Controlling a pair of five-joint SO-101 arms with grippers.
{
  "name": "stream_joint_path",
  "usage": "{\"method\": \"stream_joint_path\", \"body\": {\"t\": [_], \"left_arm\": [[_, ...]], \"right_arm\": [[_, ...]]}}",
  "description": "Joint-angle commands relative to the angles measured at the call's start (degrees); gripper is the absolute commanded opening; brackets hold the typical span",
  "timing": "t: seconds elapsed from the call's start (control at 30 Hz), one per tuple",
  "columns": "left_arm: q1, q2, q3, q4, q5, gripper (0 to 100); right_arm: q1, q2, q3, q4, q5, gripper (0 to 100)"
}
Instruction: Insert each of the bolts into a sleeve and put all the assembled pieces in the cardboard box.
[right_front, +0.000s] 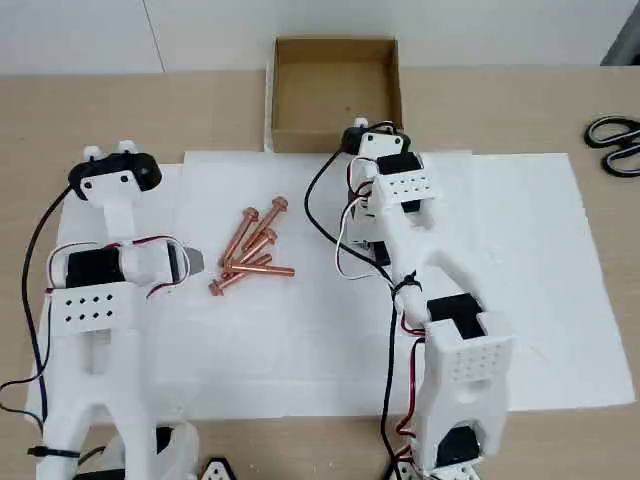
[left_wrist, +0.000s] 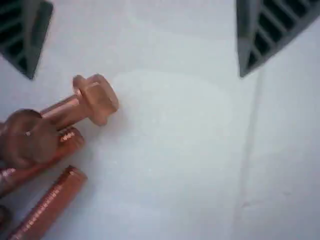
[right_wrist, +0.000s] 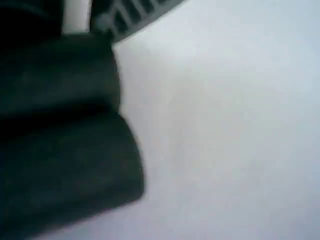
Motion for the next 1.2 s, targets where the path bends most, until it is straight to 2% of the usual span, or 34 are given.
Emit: {"method": "stream_joint_path", "body": {"t": [0.0, 0.17, 0.33, 0.57, 0.87, 1.03, 1.17], "left_arm": [[-0.09, -0.26, -0.31, -0.97, -0.44, 25], [-0.09, -0.26, -0.31, -0.97, -0.44, 25], [-0.09, -0.26, -0.31, -0.88, -0.44, 25], [-0.09, -0.53, -0.57, -0.88, -0.44, 25], [-0.09, -0.18, -1.63, -0.62, -3.08, 25], [2.02, 1.23, -8.92, 4.31, -3.16, 25], [6.95, 9.58, -17.45, 8.62, -2.81, 25]], "right_arm": [[0.22, 1.19, -0.97, -1.54, -0.53, 14.1], [0.22, 1.01, -0.97, -0.92, -0.44, 13.4], [0.22, 0.66, -1.05, 0.40, -0.09, 0.0], [0.22, -3.65, -7.82, 11.38, 0.00, 2.0], [1.10, -12.79, -18.11, 23.34, 5.45, 2.0], [4.00, -15.16, -18.11, 24.84, 6.07, 2.0], [6.11, -15.52, -18.02, 24.92, 6.07, 2.0]]}}
